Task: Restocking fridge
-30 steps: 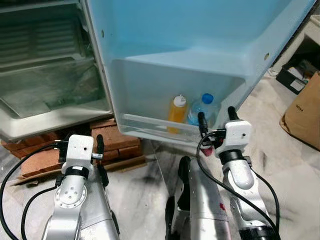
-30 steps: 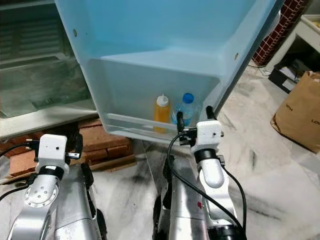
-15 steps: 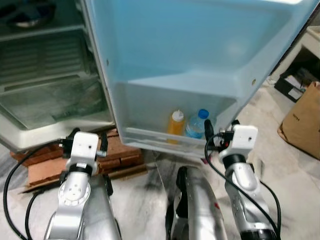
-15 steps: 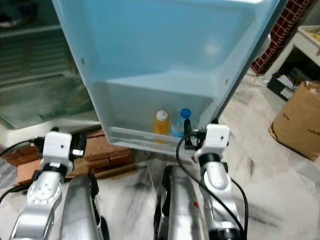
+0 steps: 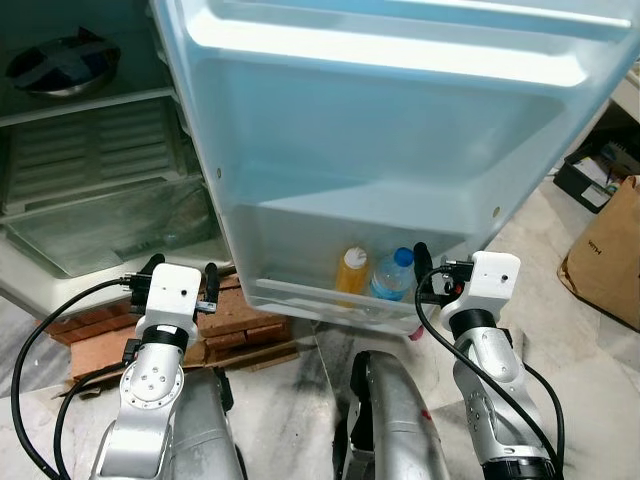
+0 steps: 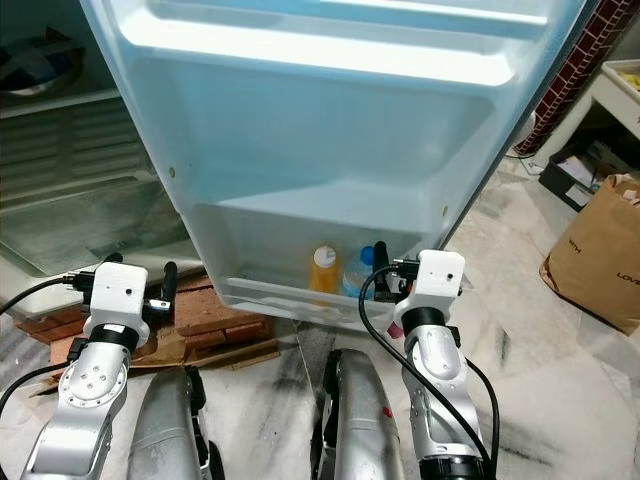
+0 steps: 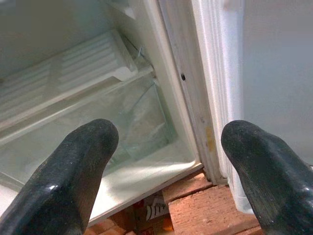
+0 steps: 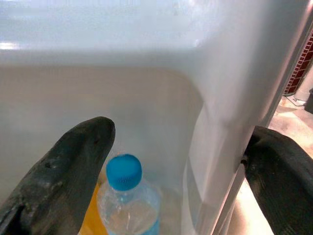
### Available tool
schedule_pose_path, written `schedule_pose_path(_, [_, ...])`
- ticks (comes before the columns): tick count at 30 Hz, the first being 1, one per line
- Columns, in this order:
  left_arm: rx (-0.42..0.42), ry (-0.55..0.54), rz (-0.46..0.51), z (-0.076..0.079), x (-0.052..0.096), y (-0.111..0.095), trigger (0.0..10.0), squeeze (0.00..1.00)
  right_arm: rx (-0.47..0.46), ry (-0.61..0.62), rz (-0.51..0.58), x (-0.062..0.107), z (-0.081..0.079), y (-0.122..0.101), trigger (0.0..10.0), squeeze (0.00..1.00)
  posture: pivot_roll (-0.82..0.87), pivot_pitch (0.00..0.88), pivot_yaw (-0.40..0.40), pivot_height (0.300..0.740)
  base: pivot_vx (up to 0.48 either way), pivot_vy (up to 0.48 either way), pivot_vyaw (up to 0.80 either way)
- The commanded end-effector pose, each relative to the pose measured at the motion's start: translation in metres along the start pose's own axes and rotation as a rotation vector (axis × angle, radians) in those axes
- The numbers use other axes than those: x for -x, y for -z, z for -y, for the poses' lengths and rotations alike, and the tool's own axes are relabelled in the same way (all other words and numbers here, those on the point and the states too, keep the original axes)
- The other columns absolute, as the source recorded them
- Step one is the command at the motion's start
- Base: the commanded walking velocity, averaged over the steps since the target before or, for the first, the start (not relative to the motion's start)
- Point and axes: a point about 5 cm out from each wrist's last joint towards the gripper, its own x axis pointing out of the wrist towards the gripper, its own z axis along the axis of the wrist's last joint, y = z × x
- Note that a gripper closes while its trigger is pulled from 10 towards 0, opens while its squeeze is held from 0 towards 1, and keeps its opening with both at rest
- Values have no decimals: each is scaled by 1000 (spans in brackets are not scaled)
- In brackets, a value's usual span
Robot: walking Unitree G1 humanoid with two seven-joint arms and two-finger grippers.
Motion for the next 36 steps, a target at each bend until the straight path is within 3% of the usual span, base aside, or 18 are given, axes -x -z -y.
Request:
schedule_pose_path(1, [3,7,-4,2,2,2,10000,0,0,-44,63,-6,-8,-14,10000,0,117,88,-69,645,0,0,0])
schedule_pose_path(6, [16,6,-5,2,2,2,10000,0,-24,-47,54,-7,-9,-13,10000,0,113,87,-68,674,0,0,0])
schedule_pose_path(16, [24,9,-7,4,0,2,10000,0,-21,-30,38,-9,-8,-11,10000,0,111,86,-70,674,0,0,0])
schedule_pose_path(20, [24,11,-6,5,0,2,10000,0,-9,-75,59,-9,-12,-14,10000,0,113,86,-71,674,-60,0,0])
schedule_pose_path(29, [24,12,-8,5,0,2,10000,0,-19,-89,59,-11,-14,-13,10000,0,114,85,-70,714,-287,0,0])
schedule_pose_path(36, [22,16,-9,6,-1,3,10000,0,-28,-89,60,-12,-15,-13,10000,0,115,81,-69,740,0,0,0])
